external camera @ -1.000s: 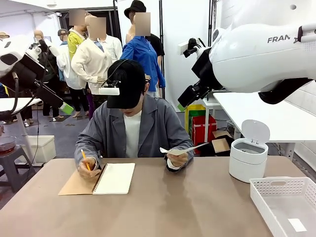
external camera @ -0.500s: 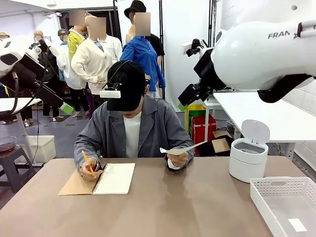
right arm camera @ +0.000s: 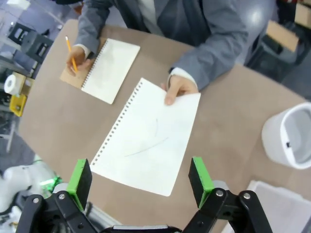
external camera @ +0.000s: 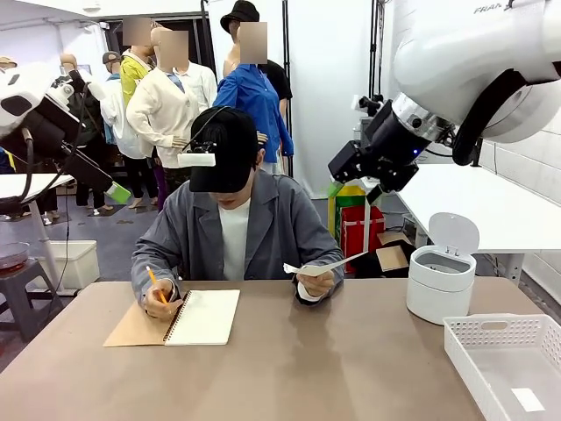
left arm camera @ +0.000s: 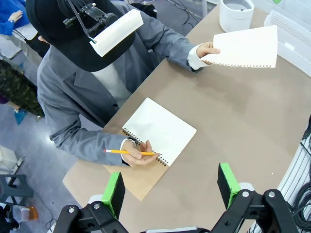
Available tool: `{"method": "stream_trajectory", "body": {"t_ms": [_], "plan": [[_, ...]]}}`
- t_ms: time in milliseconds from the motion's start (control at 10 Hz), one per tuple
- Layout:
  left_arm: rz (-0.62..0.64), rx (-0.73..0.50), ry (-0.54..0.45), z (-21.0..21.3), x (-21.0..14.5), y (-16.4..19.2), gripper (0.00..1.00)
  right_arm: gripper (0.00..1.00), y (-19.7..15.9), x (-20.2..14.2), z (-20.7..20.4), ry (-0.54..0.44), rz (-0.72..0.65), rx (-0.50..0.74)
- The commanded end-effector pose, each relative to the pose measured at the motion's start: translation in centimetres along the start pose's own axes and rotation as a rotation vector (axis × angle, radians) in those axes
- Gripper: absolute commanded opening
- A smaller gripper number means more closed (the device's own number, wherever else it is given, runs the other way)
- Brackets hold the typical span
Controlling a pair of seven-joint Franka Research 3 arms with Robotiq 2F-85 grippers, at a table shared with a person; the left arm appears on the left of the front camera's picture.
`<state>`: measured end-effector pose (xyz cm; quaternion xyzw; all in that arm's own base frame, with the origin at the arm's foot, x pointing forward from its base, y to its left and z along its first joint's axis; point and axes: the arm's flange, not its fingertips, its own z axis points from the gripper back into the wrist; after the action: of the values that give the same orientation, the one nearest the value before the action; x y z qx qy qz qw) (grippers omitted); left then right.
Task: Sort the paper based on its condition.
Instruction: If a person hands you a paper, place it in the Organizing basket , and if it's crumpled, put it in the Trash can.
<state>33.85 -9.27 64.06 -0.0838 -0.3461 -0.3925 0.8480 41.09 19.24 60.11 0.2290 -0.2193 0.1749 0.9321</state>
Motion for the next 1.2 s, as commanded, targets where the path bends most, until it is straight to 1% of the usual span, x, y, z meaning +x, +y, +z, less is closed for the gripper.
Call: {"method": "stream_trajectory", "body": {"t_ms": [0, 100, 200, 300, 700, 800, 900, 1100], "plan": [[0.006, -0.011, 0.002, 0.0, 0.0, -0.1, 1.00, 1.00, -1.4, 0.9, -0.5, 0.062, -0.123, 0.061], [0.006, -0.011, 0.002, 0.0, 0.0, -0.1, 1.00, 1.00, -2.0, 0.8, -0.8, 0.065, -0.153, 0.077], [0.006, -0.011, 0.002, 0.0, 0.0, -0.1, 1.00, 1.00, -1.9, 0.5, -0.5, 0.036, -0.066, 0.000], [0.006, -0.011, 0.002, 0.0, 0.0, -0.1, 1.00, 1.00, -2.1, 0.1, -0.9, 0.057, -0.104, 0.048], [0.006, -0.011, 0.002, 0.0, 0.0, -0.1, 1.00, 1.00, -2.1, 0.1, -1.0, 0.057, -0.102, 0.033], [0.006, -0.011, 0.002, 0.0, 0.0, -0.1, 1.00, 1.00, -4.3, 1.6, -1.0, 0.168, -0.414, 0.231], [0.006, -0.011, 0.002, 0.0, 0.0, -0.1, 1.00, 1.00, -6.9, 3.5, -1.4, 0.204, -0.546, 0.369], [0.006, -0.011, 0.002, 0.0, 0.0, -0.1, 1.00, 1.00, -9.7, 4.8, -3.2, 0.251, -0.692, 0.477]]}}
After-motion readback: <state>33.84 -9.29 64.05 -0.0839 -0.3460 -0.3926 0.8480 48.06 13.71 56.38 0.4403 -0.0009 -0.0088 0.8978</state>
